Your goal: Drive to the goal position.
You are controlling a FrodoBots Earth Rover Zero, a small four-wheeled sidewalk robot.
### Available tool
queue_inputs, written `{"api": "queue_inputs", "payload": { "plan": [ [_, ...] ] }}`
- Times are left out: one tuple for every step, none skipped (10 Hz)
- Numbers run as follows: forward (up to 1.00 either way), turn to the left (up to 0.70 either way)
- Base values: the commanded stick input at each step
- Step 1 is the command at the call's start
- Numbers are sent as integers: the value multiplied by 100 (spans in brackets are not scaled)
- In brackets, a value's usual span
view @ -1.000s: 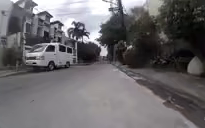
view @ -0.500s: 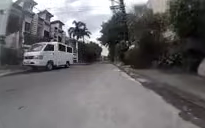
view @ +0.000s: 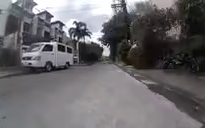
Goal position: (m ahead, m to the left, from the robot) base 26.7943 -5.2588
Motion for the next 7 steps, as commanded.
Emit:
{"api": "queue_inputs", "payload": {
  "plan": [
    [70, -35],
    [70, -35],
    [70, -9],
    [70, 0],
    [70, 0],
    [70, 0],
    [70, 0]
  ]
}}
